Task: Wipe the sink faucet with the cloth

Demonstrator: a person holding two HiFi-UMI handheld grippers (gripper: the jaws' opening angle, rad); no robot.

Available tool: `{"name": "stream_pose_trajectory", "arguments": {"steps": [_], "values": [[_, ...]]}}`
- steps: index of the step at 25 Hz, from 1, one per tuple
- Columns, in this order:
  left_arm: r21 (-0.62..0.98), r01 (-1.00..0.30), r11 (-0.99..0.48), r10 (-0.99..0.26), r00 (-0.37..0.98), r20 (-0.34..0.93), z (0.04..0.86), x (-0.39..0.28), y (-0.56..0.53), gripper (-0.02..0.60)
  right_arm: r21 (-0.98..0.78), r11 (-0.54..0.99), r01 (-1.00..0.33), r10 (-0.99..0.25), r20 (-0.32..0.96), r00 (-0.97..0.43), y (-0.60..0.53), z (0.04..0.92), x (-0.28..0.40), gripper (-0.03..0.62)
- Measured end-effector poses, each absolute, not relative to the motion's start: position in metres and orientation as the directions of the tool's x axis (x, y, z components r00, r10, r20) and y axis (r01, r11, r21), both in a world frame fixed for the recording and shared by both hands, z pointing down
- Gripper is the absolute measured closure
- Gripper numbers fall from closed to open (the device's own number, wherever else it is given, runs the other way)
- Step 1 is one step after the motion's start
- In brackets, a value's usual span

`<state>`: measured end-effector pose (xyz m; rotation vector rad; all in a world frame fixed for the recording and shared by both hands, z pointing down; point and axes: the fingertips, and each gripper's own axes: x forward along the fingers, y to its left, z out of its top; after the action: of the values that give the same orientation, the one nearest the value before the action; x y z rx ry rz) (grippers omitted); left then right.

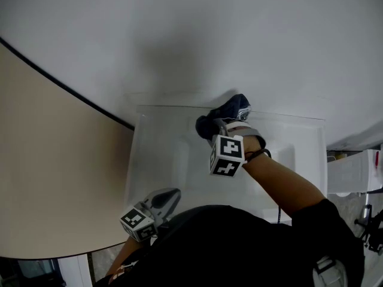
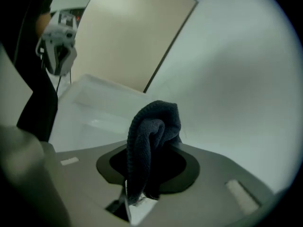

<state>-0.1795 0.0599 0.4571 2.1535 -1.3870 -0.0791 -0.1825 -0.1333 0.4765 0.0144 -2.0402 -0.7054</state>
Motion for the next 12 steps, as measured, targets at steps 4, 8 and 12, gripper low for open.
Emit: {"name": "stream_pose_trajectory", "arguments": {"steps": [4, 8, 12], "values": [[0.511, -0.809, -0.29, -0.864, 0.451, 0.225, 0.451, -0.179, 0.061, 0.581, 0.624, 0.664, 0.412, -0.419, 0.767, -0.486, -0.132, 0.483, -0.21, 0.473], [0.489, -0.819, -0.301, -0.861, 0.454, 0.23, 0.453, -0.179, 0.066, 0.58, 0.618, 0.638, 0.46, -0.491, 0.786, -0.374, -0.154, 0.496, -0.198, 0.473], [0.51, -0.812, -0.283, -0.872, 0.439, 0.215, 0.448, -0.186, 0.068, 0.581, 0.586, 0.643, 0.494, -0.489, 0.81, -0.325, -0.151, 0.498, -0.18, 0.474]]}}
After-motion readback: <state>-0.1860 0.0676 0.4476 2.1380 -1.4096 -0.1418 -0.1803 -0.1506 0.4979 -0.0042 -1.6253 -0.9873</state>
